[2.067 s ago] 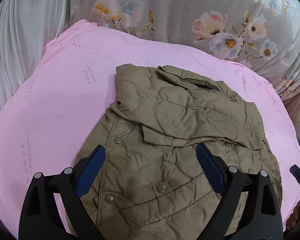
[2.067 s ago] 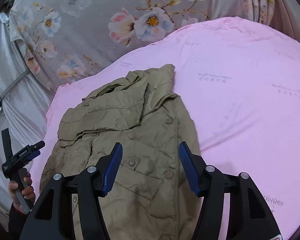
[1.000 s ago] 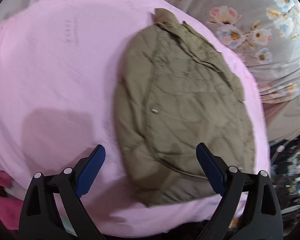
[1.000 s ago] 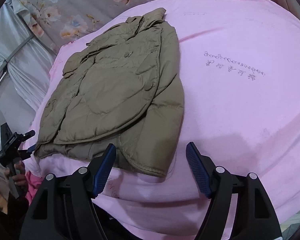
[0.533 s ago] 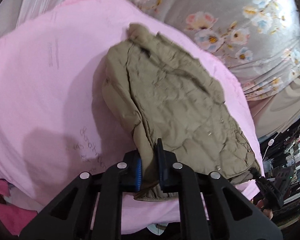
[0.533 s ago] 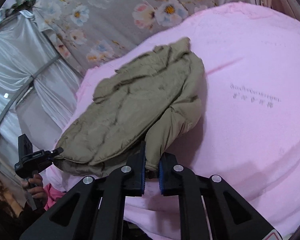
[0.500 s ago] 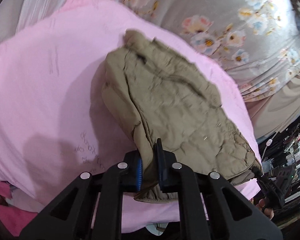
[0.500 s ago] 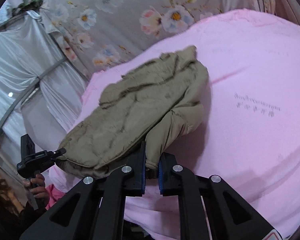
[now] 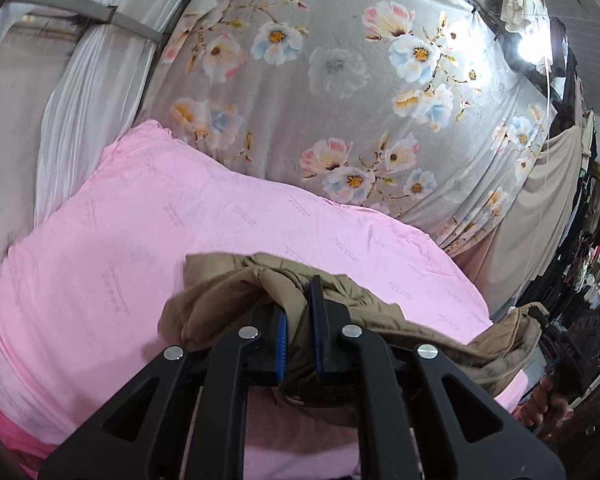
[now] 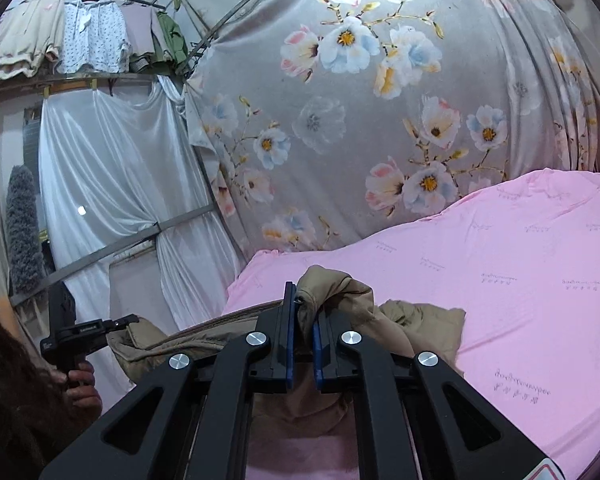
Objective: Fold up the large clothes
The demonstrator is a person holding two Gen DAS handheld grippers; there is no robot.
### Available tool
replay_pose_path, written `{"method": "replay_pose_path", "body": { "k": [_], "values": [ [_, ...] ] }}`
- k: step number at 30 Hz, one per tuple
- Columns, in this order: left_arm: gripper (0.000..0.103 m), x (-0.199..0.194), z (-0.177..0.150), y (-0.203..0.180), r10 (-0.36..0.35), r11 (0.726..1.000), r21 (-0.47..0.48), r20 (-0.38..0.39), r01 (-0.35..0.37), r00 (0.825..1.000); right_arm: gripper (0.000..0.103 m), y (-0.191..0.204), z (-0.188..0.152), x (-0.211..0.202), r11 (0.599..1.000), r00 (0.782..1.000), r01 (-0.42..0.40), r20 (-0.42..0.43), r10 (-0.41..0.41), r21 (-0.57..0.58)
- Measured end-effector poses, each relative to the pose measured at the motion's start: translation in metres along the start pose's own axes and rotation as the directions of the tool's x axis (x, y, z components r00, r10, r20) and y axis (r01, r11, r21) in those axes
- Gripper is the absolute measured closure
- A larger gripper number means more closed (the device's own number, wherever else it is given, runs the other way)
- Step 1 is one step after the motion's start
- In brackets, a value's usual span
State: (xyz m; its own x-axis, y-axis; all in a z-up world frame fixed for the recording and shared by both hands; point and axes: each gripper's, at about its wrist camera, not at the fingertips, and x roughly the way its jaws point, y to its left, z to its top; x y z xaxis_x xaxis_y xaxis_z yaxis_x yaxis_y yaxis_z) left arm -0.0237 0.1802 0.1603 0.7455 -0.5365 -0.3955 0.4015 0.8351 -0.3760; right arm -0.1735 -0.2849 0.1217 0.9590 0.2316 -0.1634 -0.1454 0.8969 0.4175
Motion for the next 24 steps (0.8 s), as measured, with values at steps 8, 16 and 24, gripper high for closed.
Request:
{"method": "replay_pose_path", "body": {
  "k": [8, 16, 24],
  "values": [
    [0.094, 0.126, 0.044, 0.007, 0.168, 0.983, 0.076, -0.038, -0.165, 0.985, 0.096, -0.049, 0.028, 0.122, 0.98, 0.981, 0.196, -0.006, -0.196, 0.028],
    [0.093, 0.271, 0.04, 0.033, 0.345, 0.937, 0.119, -0.158, -0.329, 0.925, 0.097, -0.097, 0.006, 0.246, 0.909, 0.901, 0.415, -0.123, -0.417, -0.038],
    [0.091, 0.348, -0.006, 0.07, 0.409, 0.912, 0.141, -0.27, -0.385, 0.871, 0.097, -0.149, -0.05, 0.307, 0.869, 0.829, 0.49, -0.273, -0.488, -0.066]
  ]
}}
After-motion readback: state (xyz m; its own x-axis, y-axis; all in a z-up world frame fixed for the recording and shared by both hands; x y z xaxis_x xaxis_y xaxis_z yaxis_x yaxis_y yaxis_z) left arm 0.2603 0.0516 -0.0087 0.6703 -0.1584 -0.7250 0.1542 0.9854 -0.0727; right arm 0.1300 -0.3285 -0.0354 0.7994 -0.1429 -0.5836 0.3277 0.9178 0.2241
